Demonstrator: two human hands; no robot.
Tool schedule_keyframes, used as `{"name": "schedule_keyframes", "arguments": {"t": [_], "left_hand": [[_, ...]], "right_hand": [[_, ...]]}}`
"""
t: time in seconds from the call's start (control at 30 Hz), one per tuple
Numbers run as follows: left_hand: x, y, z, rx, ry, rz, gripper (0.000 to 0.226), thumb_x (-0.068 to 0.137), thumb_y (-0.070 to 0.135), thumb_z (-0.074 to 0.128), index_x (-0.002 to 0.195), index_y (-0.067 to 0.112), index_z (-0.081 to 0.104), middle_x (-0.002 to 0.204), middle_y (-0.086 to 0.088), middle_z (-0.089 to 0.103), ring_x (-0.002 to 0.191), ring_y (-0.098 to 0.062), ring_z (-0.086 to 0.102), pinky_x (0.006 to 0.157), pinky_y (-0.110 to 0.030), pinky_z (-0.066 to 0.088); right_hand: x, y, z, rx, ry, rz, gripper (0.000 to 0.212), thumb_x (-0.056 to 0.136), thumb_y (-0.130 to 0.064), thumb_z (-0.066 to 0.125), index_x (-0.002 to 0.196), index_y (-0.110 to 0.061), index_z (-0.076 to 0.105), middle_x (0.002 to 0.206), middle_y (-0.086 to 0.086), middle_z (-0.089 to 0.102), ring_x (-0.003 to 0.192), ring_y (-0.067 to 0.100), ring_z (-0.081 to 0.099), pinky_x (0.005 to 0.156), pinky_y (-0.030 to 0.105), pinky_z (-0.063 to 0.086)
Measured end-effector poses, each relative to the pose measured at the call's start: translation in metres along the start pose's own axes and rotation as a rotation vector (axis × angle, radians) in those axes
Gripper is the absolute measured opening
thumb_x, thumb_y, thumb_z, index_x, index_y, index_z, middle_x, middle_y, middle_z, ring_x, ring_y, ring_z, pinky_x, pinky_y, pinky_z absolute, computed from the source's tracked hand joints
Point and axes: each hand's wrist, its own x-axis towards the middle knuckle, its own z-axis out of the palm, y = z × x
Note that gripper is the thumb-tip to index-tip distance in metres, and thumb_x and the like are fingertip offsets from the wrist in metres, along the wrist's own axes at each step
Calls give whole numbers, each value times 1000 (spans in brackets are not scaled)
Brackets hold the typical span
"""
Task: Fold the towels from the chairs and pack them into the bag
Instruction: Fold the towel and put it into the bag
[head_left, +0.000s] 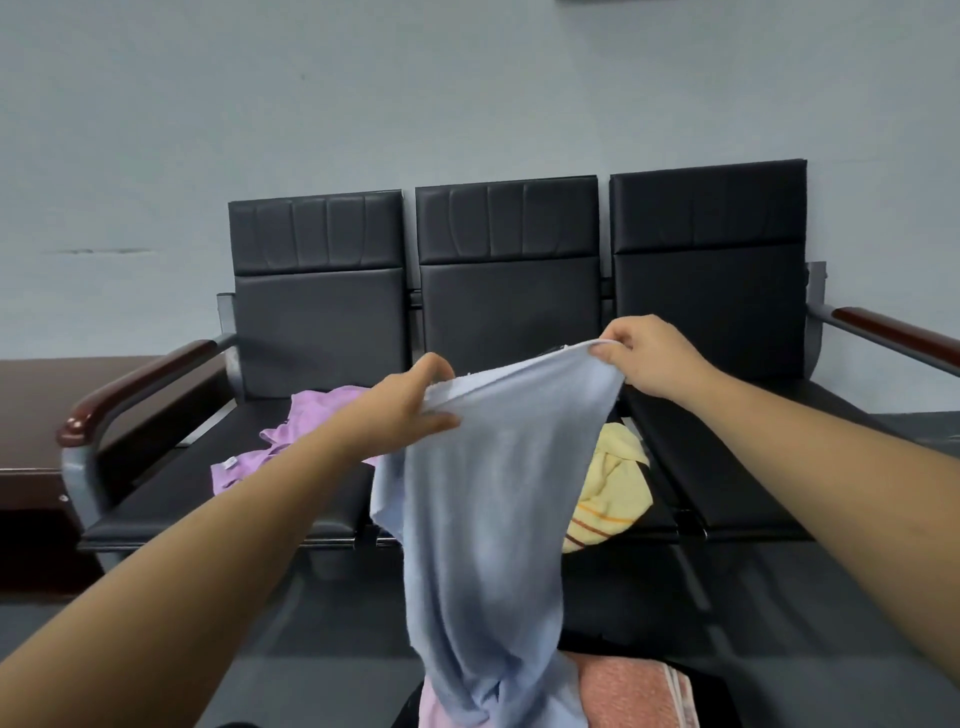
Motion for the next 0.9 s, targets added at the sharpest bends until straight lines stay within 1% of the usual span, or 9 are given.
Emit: {"name": "schedule_keyframes", "arguments": {"t": [0.07, 0.13, 0.23, 0.3, 0.4, 0.5, 0.63, 0.8, 0.9], "left_hand": [[6, -5, -1, 120, 21, 12, 25, 96, 18, 64, 118, 13, 51, 107, -1, 61, 95, -25, 55, 77, -34, 41], [7, -13, -1, 288, 56, -15, 4, 97, 12, 56, 101, 13, 58, 103, -6, 60, 98, -30, 58, 79, -38, 46], [4, -17, -1, 509, 36, -112, 21, 96, 15, 48, 77, 19, 55, 87, -2, 53, 89, -34, 59, 71, -37, 47], [1, -13, 0, 542, -2, -150, 24, 98, 22, 48, 78, 21, 60, 82, -1, 55, 87, -32, 57, 72, -34, 46], [-3, -8, 4, 239, -34, -125, 20, 101, 26, 54, 118, 29, 63, 86, 7, 64, 85, -13, 61, 71, -26, 42], [-6, 1, 7, -458, -75, -111, 14, 101, 10, 57, 110, 20, 60, 68, 11, 56, 58, -4, 49, 54, -15, 39], [1, 12, 7, -1010, -203, -108, 17, 100, -4, 50, 103, 6, 64, 93, -13, 65, 77, -20, 66, 67, -29, 57], [3, 31, 12, -968, -179, -10, 14, 98, -1, 58, 112, -3, 61, 104, -19, 73, 98, -29, 73, 88, -37, 60], [4, 44, 15, -802, -105, 6, 16, 97, 7, 64, 106, -5, 59, 97, -20, 77, 94, -30, 76, 84, -38, 62]], "right_hand": [[1, 3, 0, -5, 25, 11, 18, 99, -25, 61, 84, -18, 67, 80, -1, 66, 76, 18, 61, 60, 28, 41], [1, 4, 1, 16, 50, 45, 16, 98, -24, 64, 85, -15, 69, 74, 2, 67, 68, 20, 62, 58, 28, 45], [0, 7, 1, 139, 55, 152, 14, 96, -23, 70, 89, -10, 71, 72, 14, 71, 62, 27, 70, 64, 37, 61], [1, 9, 3, 204, 71, 213, 14, 94, -20, 73, 88, -7, 71, 77, 18, 72, 70, 32, 74, 73, 42, 64], [1, 12, 3, 276, 109, 294, 6, 93, -10, 72, 92, -5, 70, 84, 20, 73, 74, 31, 76, 79, 45, 64], [0, 9, 5, 429, 75, 312, 9, 95, 1, 62, 99, -7, 64, 93, 24, 71, 71, 30, 76, 77, 42, 64], [-7, -4, 10, 494, 30, 221, 18, 96, 6, 54, 93, -11, 57, 86, 18, 65, 67, 28, 73, 68, 35, 64], [-17, -31, 17, 553, -155, 151, 26, 93, 10, 51, 81, 3, 73, 85, 25, 71, 76, 32, 74, 77, 37, 64], [-25, -46, 26, 546, -294, 88, 21, 92, -12, 67, 89, 7, 75, 83, 20, 74, 80, 31, 74, 76, 32, 63]]}}
